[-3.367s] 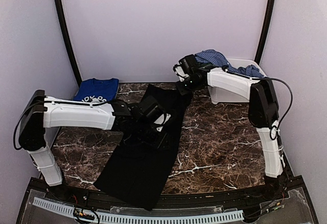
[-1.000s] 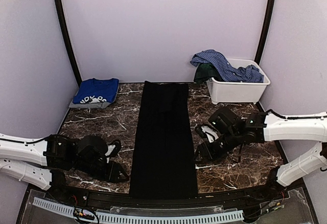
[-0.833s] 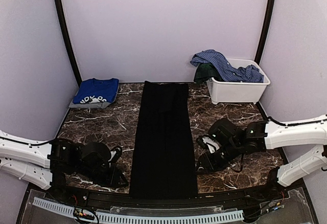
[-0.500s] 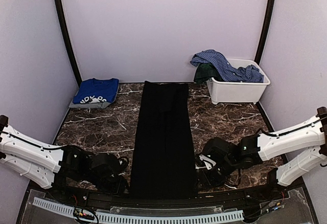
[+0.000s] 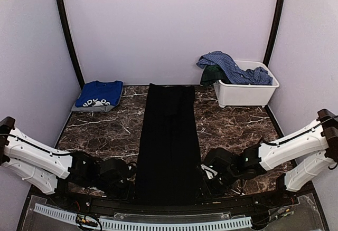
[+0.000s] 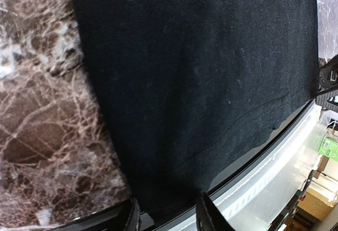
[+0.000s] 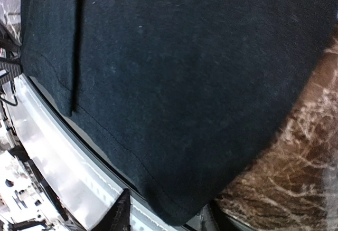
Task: Fold and stack the mixed laundry pile
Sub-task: Pick up the rectangle-folded T-shirt from the center of the board.
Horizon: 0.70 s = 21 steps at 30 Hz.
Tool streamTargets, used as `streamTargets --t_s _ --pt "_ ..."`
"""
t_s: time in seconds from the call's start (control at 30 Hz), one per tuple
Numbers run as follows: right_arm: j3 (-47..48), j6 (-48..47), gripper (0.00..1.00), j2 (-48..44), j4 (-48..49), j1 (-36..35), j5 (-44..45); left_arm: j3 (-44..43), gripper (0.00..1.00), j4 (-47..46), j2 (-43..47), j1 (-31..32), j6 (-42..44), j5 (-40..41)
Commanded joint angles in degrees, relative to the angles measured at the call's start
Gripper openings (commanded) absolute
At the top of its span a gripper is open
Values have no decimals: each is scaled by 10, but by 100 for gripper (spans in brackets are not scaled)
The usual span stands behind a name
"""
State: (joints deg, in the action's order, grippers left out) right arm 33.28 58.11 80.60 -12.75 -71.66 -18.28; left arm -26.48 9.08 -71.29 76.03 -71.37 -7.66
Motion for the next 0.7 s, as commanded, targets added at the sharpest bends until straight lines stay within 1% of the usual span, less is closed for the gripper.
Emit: streamTargets --t_s 0.0,0.03,0.07,0.1,0.13,0.17,0.2,0.23,0.3,0.47,0.53,0.57,0.63,0.67 --pt "-4 10 33 13 12 -10 2 -7 30 2 -16 2 7 -5" --pt "-3 10 28 11 10 -11 1 -9 25 2 -18 2 9 -4" --pt "-3 10 23 8 7 -12 2 -9 23 3 -17 2 12 -4" --pt "-3 12 18 6 4 -13 2 -10 18 4 -16 2 14 -5" --pt "-4 13 12 1 2 -15 3 -11 16 6 -14 2 17 -5" --pt "-5 14 6 -7 1 -17 2 -11 10 7 -12 3 18 -6" --pt "-6 17 1 -13 0 -20 4 -12 7 11 -7 3 20 -6" --pt "-6 20 0 -21 -2 -24 7 -12 3 13 -4 7 20 -8" --pt "-8 29 0 -31 -7 -35 7 -15 0 21 8 16 22 -10" --pt "-15 78 0 -53 -16 -91 12 -24 0 52 28 66 5 -13" --pt "-20 92 0 -61 -19 -108 13 -20 0 53 43 76 -8 -15" --pt "-19 96 0 -69 -28 -110 18 -18 0 55 50 77 -14 -13" --pt "-14 95 0 -93 -56 -109 40 -15 0 66 93 75 -12 9" --pt "-9 91 0 -107 -67 -103 55 -17 0 80 104 63 -9 18"
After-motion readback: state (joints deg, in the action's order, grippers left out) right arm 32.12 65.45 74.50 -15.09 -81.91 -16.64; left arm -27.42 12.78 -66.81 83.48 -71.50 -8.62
